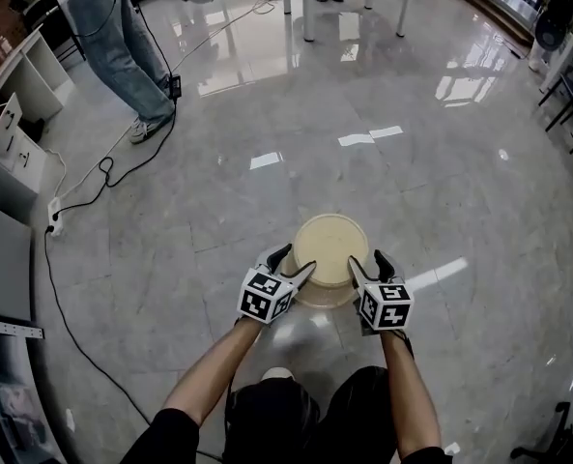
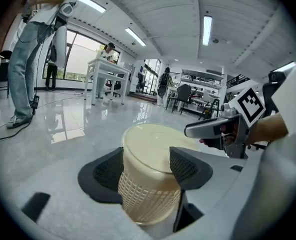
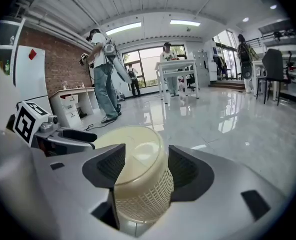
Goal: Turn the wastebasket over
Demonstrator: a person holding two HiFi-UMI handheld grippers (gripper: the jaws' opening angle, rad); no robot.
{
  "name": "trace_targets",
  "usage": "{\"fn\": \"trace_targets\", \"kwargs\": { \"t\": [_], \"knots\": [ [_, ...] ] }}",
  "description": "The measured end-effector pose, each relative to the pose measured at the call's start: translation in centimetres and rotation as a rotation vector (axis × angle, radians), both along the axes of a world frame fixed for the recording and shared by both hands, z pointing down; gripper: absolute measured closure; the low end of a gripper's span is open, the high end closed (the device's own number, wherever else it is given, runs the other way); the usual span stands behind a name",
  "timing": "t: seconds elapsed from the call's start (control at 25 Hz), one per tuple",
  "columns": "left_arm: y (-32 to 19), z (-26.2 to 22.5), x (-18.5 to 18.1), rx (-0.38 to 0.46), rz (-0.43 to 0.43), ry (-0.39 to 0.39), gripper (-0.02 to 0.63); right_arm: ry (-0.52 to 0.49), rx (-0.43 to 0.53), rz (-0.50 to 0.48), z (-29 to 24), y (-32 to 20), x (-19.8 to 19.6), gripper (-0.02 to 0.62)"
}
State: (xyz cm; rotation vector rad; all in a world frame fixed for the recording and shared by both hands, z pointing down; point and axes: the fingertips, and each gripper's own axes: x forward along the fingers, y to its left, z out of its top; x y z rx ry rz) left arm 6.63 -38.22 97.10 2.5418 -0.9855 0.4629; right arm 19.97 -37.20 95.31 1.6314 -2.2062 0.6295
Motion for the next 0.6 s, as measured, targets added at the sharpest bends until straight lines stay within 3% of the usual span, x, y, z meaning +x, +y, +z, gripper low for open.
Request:
{"fn": "trace_targets", "kwargs": {
  "t": [0.12,0.32,0.6],
  "knots": [
    [0.1,0.4,0.4,-0.014,0.008,0.024,0.330,-0.019,-0.030,-0.001,1.3,-0.2,0.3,0.342],
    [0.1,0.5,0.3,-0.044,-0.001,0.076,0.331,-0.250,-0.098,0.054,2.5,-0.1,0.4,0.344],
    [2.4,0.2,1.7,-0.029,0.030,0.093,0.330,-0.171,-0.079,0.045,1.4,1.7,1.3,0.343]
  ]
}}
